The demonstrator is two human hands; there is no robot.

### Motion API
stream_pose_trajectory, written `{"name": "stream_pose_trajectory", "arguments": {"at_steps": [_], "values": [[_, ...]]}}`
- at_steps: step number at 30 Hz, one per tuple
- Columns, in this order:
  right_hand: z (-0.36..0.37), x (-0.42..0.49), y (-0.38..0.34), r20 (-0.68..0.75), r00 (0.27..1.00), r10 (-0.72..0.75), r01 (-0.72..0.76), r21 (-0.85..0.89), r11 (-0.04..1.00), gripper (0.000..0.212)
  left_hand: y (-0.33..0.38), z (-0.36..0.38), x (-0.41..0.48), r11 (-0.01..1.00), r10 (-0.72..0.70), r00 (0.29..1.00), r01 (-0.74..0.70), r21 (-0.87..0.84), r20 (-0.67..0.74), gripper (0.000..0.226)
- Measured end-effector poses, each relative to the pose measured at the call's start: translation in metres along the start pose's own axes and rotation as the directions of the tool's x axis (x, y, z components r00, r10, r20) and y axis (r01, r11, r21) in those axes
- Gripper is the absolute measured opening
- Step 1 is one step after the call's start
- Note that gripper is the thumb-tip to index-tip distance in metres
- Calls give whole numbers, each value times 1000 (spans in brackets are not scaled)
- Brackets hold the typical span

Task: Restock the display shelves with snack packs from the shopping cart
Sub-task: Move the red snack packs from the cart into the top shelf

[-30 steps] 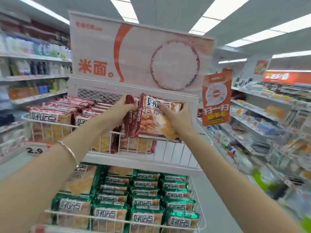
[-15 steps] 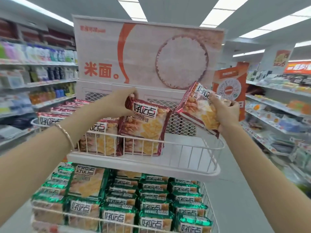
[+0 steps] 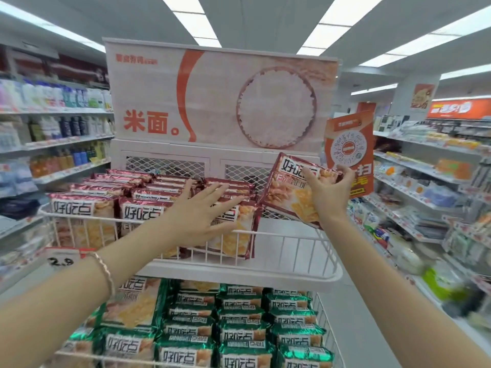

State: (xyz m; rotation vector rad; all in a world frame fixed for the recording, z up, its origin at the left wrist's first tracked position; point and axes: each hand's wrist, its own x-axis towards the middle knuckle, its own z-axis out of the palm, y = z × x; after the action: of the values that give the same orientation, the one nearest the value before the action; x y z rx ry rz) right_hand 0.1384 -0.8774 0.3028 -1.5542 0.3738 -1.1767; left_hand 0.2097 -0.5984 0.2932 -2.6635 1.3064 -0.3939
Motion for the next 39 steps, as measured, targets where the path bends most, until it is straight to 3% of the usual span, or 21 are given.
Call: {"name": "stream_pose_trajectory", "arguments": {"at_steps": [3,11,13,17,20,22,24,26,28,30,33,36,39], "values": [[-1,-1,5,5,1000,-4,4,21,1000,75,-8,5,-2,997,-1,999,4,-71,42,84],[-17,-9,13,-24,1000,-10,10,3,1000,73,-3,-2,-17,981,19,985,15,-193,172,86],[-18,-10,11,0,1000,-14,14,-17,1000,75,-2,-18,-13,925,-13,986,76,-373,169,78],[-16,-3,3,79,995,-68,76,-105,992,74,7,-45,24,702,-118,989,17,-712,-93,54],[-5,8,-3,135,988,-78,98,-156,983,71,24,-55,80,567,-139,988,23,-823,-68,75],[2,17,-2,150,987,-65,88,-152,984,70,34,-54,116,550,-60,998,8,-835,-30,95],[3,29,2,188,982,-11,33,-116,993,67,40,-46,148,549,-22,1000,8,-836,-5,91],[-4,42,10,288,953,94,-69,-96,993,65,41,-34,173,591,-55,998,9,-806,-29,69],[-14,56,23,408,889,206,-153,-159,975,68,40,-24,190,720,-58,997,3,-694,-56,65],[-17,70,43,513,812,277,-133,-299,945,64,38,-15,199,835,-44,997,1,-550,-65,66],[-7,81,64,617,734,283,127,-535,835,52,31,4,211,944,-91,996,83,-320,-11,77],[7,89,81,698,695,170,461,-614,641,56,33,15,222,986,-167,985,167,7,44,90],[11,94,90,730,676,101,588,-616,524,68,34,11,224,983,-179,981,176,46,69,85]]}}
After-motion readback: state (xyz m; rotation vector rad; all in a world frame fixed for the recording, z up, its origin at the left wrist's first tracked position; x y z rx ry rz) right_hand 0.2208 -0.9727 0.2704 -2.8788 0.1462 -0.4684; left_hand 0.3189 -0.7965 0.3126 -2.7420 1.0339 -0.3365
